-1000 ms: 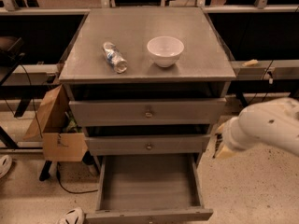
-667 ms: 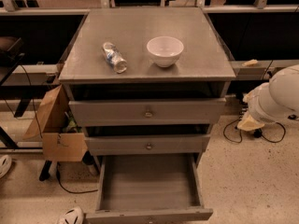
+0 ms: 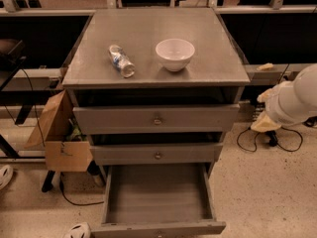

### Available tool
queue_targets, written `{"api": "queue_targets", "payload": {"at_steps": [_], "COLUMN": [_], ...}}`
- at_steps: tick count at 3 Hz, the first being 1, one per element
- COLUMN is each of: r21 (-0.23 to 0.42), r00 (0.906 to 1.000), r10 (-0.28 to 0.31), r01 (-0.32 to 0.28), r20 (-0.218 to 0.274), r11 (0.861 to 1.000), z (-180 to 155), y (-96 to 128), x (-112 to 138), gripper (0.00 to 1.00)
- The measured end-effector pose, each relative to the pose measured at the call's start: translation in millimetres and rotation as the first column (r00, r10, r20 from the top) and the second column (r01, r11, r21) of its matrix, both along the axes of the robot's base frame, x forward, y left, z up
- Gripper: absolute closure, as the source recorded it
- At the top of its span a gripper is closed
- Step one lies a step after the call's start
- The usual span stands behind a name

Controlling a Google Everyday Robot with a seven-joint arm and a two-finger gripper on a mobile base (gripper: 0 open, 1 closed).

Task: Pick rxbar chocolate from bottom drawer and place on counter

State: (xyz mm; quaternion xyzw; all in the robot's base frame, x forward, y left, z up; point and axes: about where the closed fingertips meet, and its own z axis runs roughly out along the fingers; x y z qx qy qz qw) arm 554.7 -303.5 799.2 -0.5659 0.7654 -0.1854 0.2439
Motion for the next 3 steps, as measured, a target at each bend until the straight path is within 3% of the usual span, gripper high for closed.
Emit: {"api": "queue_targets", "payload": {"at_steps": [1, 2, 3], "r21": [0.09, 0.186, 0.282], "r00": [0.992, 0.979, 0.9615], "r10": [0.047, 0.051, 0.061], "r01": [-0.057, -0.089, -0.139], "r20": [0.117, 0.197, 0.268], "r11": [0.994, 0.979, 0.949], "z": [60, 111, 155], "y": [11, 22, 37], "x": [39, 79, 112], "gripper": [1.0, 1.0, 1.0]}}
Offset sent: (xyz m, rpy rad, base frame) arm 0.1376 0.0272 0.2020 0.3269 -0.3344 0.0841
